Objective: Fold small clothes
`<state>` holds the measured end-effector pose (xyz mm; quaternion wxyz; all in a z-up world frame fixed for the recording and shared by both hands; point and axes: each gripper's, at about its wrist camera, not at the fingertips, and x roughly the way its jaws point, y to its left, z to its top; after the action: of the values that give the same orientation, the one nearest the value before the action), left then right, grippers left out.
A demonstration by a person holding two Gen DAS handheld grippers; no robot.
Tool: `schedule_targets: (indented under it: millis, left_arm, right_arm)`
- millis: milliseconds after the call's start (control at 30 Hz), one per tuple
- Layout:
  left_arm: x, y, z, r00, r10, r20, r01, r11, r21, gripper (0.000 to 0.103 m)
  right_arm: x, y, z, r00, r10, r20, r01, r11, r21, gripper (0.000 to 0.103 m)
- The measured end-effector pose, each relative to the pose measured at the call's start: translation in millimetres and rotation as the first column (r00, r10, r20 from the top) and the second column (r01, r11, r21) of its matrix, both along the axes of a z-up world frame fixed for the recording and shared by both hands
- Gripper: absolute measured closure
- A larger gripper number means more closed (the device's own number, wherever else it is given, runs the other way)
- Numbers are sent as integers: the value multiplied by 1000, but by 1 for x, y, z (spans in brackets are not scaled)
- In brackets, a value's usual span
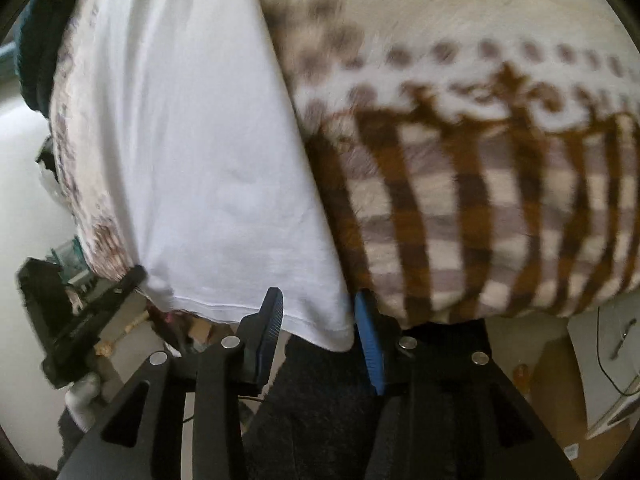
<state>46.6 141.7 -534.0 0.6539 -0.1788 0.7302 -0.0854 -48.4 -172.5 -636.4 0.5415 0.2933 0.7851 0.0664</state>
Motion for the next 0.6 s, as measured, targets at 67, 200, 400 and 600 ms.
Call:
schedule_targets:
  millis: [67, 200, 400, 600]
  left_arm:
    - [-2, 1, 3, 1000, 1, -7, -1, 1000, -3, 101]
    - [-7, -2, 3, 1000, -16, -15, 16, 1000, -4, 101]
    - [-6, -6, -18, 998, -37, -44, 39, 999, 31, 101]
    - [8, -9, -25, 991, -95, -94, 98, 995, 32, 97]
  right_arm:
    - [-2, 6, -5, 1000, 5, -8, -5, 999, -36, 100]
    - [-8, 18, 3, 999, 34, -3, -34, 996, -88, 101]
    - [-4, 14, 3, 997, 74, -37, -78, 989, -122, 102]
    - [11, 26, -10, 989, 109, -97, -119, 988, -98, 86]
